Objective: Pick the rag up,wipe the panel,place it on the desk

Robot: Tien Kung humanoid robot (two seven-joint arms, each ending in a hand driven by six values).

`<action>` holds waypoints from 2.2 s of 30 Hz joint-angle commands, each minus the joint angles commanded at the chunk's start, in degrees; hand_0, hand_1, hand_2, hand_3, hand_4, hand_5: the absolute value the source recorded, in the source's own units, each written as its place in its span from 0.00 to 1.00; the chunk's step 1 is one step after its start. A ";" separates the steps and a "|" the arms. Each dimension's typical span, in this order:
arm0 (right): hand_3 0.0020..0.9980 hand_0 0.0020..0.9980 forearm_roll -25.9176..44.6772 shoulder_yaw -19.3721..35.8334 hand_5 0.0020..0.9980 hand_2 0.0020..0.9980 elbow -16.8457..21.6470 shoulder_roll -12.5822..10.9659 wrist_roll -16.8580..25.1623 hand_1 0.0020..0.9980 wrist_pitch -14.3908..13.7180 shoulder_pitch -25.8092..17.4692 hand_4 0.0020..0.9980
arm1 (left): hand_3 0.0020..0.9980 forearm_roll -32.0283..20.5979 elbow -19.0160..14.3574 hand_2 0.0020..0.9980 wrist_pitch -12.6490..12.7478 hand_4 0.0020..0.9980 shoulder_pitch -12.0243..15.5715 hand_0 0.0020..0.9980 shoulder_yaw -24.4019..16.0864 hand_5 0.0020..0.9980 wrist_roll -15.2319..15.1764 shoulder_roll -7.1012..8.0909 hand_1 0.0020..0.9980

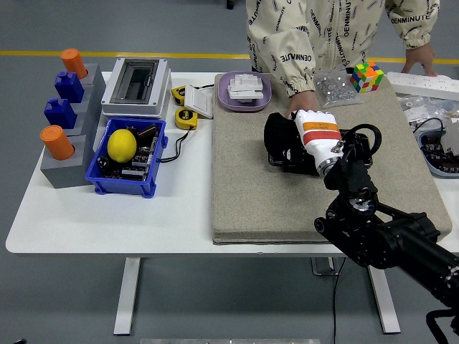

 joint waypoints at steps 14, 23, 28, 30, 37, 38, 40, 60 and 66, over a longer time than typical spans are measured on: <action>0.47 0.31 -0.10 -2.72 0.04 0.45 2.07 0.00 -0.27 0.41 0.26 1.22 0.94 | 0.56 -0.05 -0.10 0.64 -0.01 0.63 -0.16 0.60 -0.01 0.45 -0.02 0.00 0.64; 0.47 0.31 -0.34 -1.10 0.04 0.45 1.54 0.00 -0.25 0.41 0.32 0.11 0.93 | 0.56 0.02 -0.03 0.64 0.00 0.63 0.17 0.60 -0.22 0.45 0.01 -0.15 0.64; 0.47 0.31 -0.64 0.18 0.04 0.45 1.25 0.00 -0.29 0.41 0.45 -0.78 0.93 | 0.56 0.18 -0.12 0.64 0.00 0.63 0.28 0.60 -0.30 0.45 -0.02 -0.15 0.64; 0.47 0.31 -0.84 0.60 0.04 0.45 1.30 0.00 -0.31 0.41 0.46 -1.03 0.94 | 0.56 0.19 -0.12 0.64 0.00 0.63 0.34 0.60 -0.33 0.45 -0.02 -0.15 0.64; 0.47 0.31 -1.12 1.38 0.04 0.45 1.43 -2.50 -0.36 0.41 0.79 -1.51 0.94 | 0.56 0.26 -0.17 0.64 -0.02 0.63 0.51 0.60 -0.47 0.45 -0.03 -0.18 0.64; 0.47 0.31 -1.23 1.55 0.04 0.45 1.44 -3.36 -0.38 0.41 0.87 -1.61 0.94 | 0.56 0.28 -0.18 0.64 -0.02 0.63 0.55 0.60 -0.54 0.45 -0.03 -0.17 0.64; 0.47 0.31 -1.39 1.91 0.04 0.45 1.51 -4.67 -0.39 0.41 0.94 -1.80 0.94 | 0.56 0.33 -0.17 0.64 0.00 0.63 0.62 0.60 -0.65 0.45 -0.03 -0.17 0.64; 0.47 0.31 -3.03 8.49 0.04 0.45 1.55 -15.29 -0.35 0.41 1.58 -5.43 0.93 | 0.56 0.58 -0.17 0.64 0.00 0.63 0.83 0.60 -1.65 0.45 -0.05 -0.39 0.64; 0.47 0.31 -3.74 11.66 0.04 0.45 1.25 -18.02 -0.39 0.41 1.65 -6.83 0.93 | 0.56 0.60 -0.18 0.64 -0.01 0.63 0.81 0.60 -1.73 0.45 -0.05 -0.40 0.64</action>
